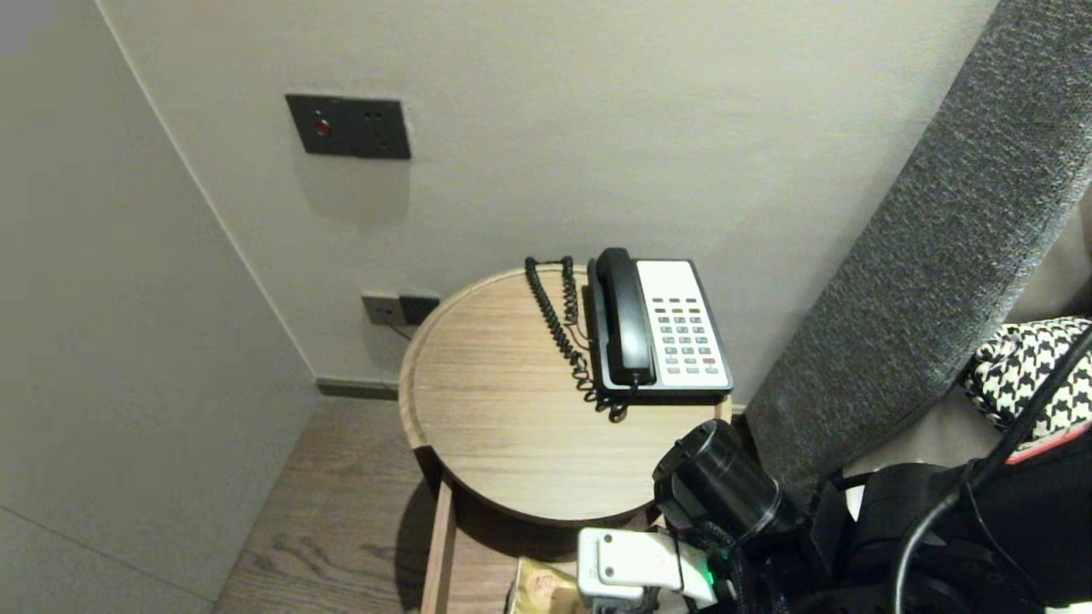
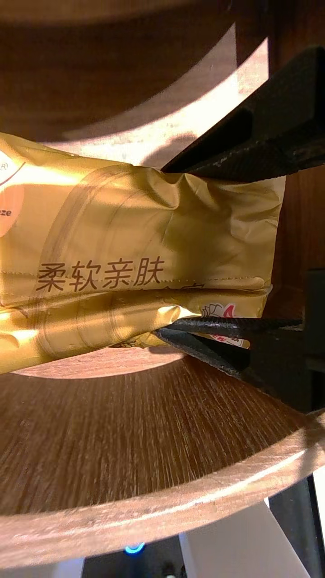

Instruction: Take the tissue out of the drawer one by one and place them on the table

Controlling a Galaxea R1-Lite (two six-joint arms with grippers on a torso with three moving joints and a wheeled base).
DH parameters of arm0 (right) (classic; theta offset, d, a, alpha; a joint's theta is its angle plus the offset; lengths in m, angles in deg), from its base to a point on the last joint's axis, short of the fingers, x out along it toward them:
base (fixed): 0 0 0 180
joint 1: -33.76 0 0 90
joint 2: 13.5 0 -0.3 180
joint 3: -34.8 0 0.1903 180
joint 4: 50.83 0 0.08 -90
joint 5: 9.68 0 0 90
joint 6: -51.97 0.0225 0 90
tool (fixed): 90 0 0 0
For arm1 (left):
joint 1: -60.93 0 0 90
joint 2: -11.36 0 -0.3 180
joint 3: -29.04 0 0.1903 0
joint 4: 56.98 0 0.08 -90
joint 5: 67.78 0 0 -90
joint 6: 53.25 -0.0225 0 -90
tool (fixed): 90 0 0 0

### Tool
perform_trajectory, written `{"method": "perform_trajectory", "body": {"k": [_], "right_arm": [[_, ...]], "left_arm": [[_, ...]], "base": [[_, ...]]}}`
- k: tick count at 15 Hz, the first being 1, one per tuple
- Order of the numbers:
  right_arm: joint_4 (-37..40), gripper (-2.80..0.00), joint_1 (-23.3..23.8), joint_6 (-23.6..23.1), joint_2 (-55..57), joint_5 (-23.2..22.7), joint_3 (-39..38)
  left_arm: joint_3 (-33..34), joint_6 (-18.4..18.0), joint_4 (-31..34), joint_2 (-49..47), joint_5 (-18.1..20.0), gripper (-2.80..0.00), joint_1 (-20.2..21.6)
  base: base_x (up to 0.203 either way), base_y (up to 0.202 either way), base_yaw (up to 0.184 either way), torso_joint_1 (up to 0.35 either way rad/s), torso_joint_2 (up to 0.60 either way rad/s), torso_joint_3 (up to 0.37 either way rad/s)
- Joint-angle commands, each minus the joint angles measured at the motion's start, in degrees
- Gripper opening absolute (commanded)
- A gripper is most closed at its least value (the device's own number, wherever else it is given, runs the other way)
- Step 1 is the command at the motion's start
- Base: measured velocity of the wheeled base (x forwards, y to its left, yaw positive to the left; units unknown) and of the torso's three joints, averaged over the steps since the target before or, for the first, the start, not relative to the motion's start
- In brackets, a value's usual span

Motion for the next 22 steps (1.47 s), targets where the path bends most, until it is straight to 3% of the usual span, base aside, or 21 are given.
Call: {"method": "perform_trajectory", "body": {"k": [1,14,22], "right_arm": [[0.0,-2.8,0.5,0.1,-2.0,-0.2,0.3],[0.4,-2.8,-2.5,3.4,-7.7,-0.6,-3.6],[0.5,-2.8,-1.8,3.9,-11.3,-0.5,-3.2]], "left_arm": [[0.0,0.0,0.0,0.0,0.0,-2.8,0.0],[0.0,0.0,0.0,0.0,0.0,-2.8,0.0],[0.0,0.0,0.0,0.0,0.0,-2.8,0.0]], "base": [[0.0,0.0,0.0,0.0,0.0,0.0],[0.0,0.0,0.0,0.0,0.0,0.0],[0.0,0.0,0.0,0.0,0.0,0.0]]}}
